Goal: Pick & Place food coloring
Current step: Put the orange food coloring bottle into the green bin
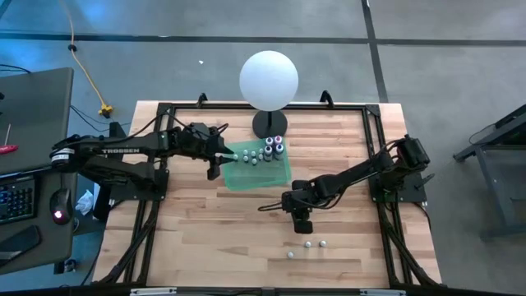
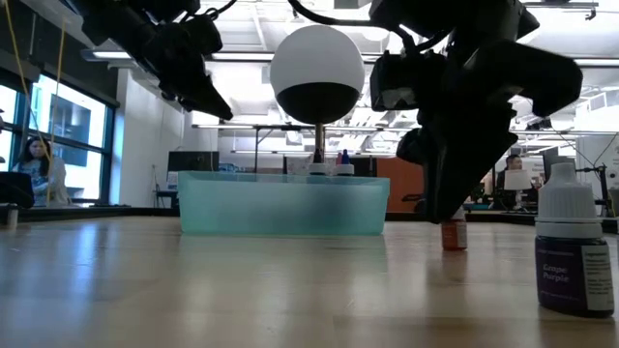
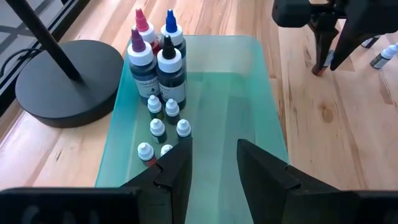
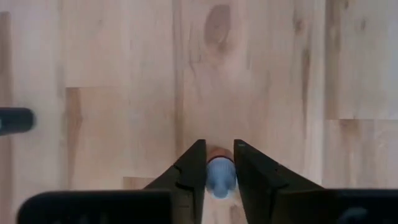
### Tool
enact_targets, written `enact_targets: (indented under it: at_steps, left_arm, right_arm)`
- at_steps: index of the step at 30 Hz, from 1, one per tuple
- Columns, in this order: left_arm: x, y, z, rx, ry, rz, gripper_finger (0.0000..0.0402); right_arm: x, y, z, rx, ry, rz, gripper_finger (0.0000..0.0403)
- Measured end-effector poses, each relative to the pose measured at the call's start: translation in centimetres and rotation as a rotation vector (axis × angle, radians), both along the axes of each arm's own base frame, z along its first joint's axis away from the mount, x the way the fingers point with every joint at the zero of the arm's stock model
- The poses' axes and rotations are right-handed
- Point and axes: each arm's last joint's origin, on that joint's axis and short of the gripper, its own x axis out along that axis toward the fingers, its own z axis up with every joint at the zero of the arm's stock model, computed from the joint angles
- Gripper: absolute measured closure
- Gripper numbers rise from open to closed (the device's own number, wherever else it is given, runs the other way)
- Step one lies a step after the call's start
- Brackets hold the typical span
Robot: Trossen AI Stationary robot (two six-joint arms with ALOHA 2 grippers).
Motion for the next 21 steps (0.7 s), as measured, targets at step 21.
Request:
enact_targets:
  at_steps: [21]
  left_arm:
    - [0.0, 0.0, 0.0, 0.002, -0.004, 0.003, 0.0278]
  right_arm:
    - [5.9, -2.7, 8.8, -0.224, -0.393, -0.076, 0.0360]
